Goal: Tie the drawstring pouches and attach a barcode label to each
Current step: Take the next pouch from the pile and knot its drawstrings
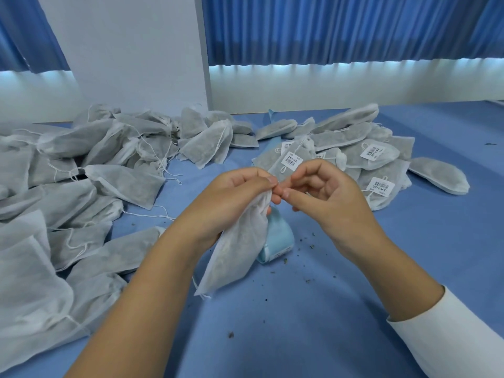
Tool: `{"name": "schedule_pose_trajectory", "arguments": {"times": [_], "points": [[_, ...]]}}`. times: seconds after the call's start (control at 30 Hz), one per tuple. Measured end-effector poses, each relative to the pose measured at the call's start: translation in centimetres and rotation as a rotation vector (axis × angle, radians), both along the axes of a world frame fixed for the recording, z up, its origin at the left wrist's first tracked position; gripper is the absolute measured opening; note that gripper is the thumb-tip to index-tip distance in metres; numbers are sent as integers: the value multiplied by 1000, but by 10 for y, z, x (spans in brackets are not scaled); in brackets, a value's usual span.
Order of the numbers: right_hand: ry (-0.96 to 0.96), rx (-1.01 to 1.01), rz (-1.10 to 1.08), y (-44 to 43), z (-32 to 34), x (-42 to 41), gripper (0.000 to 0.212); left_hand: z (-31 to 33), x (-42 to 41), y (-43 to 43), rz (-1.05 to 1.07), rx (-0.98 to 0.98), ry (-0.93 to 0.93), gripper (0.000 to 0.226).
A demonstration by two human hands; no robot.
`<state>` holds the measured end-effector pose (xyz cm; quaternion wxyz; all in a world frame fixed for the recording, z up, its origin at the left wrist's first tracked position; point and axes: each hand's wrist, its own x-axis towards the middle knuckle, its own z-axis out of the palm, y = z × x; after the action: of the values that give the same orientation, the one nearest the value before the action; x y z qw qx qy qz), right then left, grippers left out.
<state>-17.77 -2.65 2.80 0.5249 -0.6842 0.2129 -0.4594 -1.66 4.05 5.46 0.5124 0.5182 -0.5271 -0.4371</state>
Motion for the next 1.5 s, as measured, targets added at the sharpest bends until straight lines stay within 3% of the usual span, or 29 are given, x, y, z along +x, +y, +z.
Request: {"name": "schedule_pose_trajectory", "arguments": {"times": [0.3,0.7,1.03,1.33,1.5], "points": [[170,-83,-26,5,1,4,19,-5,0,-3,40,-26,-161,23],[-16,3,18,4,0,4,31,-9,2,-6,110,-23,-214,16],[101,-88,-25,2,-1,2,22,-9,3,-7,132,-4,-286,16],[173,142,119,-6,2,-3,17,-7,2,-5,87,57,-297,19],[94,224,175,-4,3,-2,24,-6,-1,-3,18,61,-180,21]]}}
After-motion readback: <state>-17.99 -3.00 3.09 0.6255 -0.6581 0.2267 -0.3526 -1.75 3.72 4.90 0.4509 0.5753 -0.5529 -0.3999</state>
